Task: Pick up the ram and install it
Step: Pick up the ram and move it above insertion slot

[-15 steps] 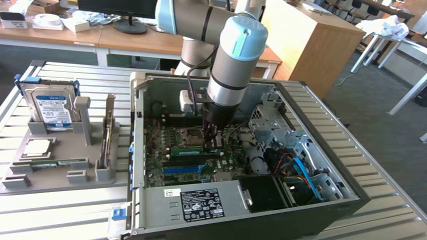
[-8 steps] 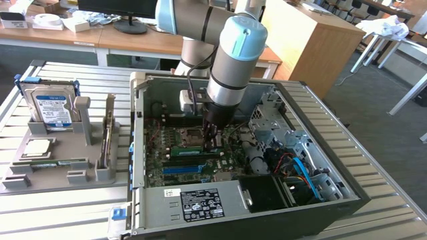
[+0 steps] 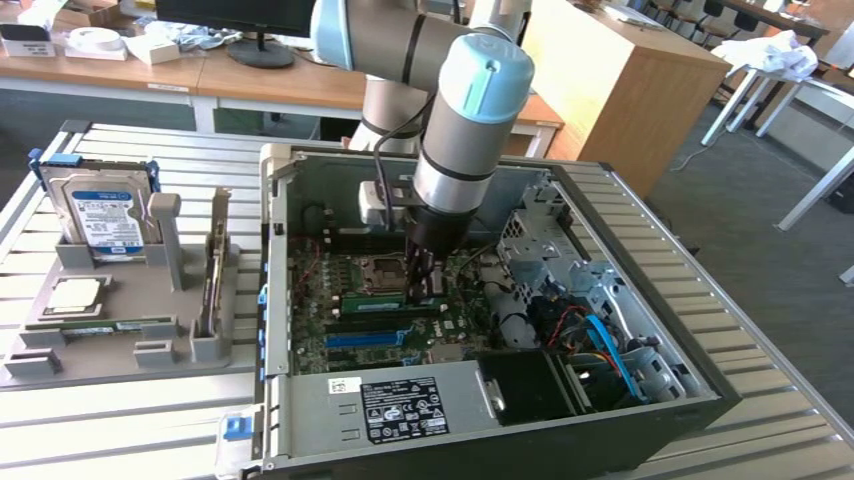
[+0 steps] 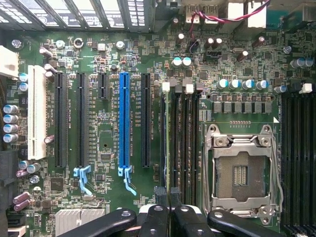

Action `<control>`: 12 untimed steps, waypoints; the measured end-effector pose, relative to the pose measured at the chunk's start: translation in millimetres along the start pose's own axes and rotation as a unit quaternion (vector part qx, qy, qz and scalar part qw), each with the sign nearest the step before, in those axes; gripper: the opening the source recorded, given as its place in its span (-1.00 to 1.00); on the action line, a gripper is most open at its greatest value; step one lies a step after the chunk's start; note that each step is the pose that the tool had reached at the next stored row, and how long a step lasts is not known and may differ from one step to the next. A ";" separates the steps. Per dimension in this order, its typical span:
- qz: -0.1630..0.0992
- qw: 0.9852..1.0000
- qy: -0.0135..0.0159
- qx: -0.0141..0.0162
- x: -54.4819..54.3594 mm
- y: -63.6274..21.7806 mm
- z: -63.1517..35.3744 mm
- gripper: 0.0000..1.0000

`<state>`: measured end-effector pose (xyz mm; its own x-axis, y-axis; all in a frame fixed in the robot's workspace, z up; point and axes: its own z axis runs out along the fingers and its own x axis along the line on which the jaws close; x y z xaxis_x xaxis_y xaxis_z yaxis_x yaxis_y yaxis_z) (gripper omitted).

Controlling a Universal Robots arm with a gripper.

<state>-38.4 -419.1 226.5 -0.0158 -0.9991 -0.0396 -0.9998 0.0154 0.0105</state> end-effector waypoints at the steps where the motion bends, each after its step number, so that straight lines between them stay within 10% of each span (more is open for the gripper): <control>1: 0.000 1.000 0.000 0.000 0.0 0.0 0.2 -0.76; 12: 0.000 1.000 0.000 0.000 0.2 -0.1 4.9 -0.76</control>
<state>-38.4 -419.1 221.6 -0.0158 -0.9991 -0.0396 -0.9998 0.0154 0.0105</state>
